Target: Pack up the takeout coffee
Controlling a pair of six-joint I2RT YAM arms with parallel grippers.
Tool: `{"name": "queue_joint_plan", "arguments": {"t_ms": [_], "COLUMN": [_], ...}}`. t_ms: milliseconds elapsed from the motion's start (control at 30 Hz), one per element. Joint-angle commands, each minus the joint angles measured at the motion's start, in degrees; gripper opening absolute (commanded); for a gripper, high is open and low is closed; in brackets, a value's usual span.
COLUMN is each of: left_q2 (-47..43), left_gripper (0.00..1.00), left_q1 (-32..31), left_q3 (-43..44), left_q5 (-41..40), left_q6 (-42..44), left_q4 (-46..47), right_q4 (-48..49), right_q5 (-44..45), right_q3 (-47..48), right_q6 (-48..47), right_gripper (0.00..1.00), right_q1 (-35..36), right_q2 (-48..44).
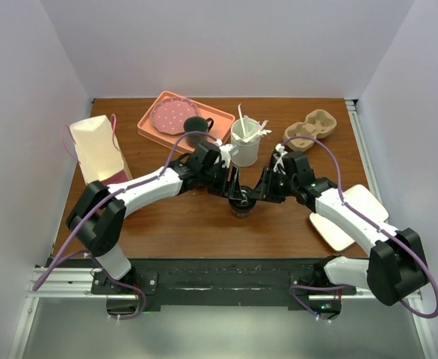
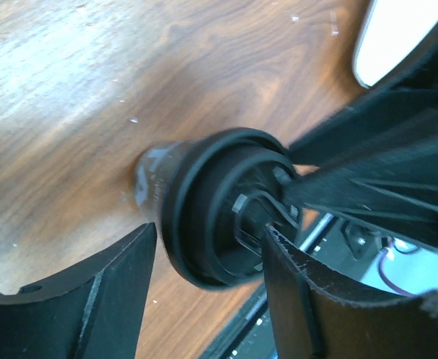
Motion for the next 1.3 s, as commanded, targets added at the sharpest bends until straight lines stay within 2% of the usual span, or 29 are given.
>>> {"name": "queue_joint_plan", "arguments": {"t_ms": [0,133,333,467,567,900,1100,1133,1267], "left_q2": [1.37,1.72,2.43,2.95,3.57,4.27,4.80,4.89,5.15], "left_gripper": [0.61,0.59,0.54,0.51,0.50,0.50,0.49,0.49,0.49], "left_q1": [-0.21,-0.21,-0.30,-0.30,-0.30,-0.30,-0.38,-0.38,-0.38], "left_q3": [2.28,1.23,-2.37,-4.21,-4.92,-6.50,-7.47,-7.65,-8.26], "left_q5": [-3.56,-5.85,-6.03,-5.41,-5.15,-4.62,-4.62,-4.71,-4.88], "left_q6": [2.51,4.09,4.53,4.70,5.06,5.94,5.94,6.02,5.94], "left_q4": [-0.17,-0.96,0.35,1.40,1.67,2.11,2.02,2.11,2.02], "right_q4": [1.59,0.10,-4.66,-4.49,-4.39,-4.66,-3.96,-3.35,1.48], "right_q5": [0.97,0.89,3.35,0.89,-2.01,-7.20,-7.64,-7.90,-10.62], "right_q3": [-0.65,0.40,7.34,9.89,10.86,11.65,8.76,6.92,1.64], "right_q6": [0.27,-0.61,-4.29,-5.79,-7.55,-13.53,-14.32,-14.24,-12.92], "right_gripper": [0.39,0.39,0.48,0.54,0.54,0.48,0.35,0.29,0.26], "right_q1": [-0.14,-0.14,-0.14,-0.14,-0.40,-2.34,-3.92,-4.35,-5.41], "right_q2": [-0.71,-0.80,0.69,3.32,6.14,12.38,11.59,11.24,11.33]}}
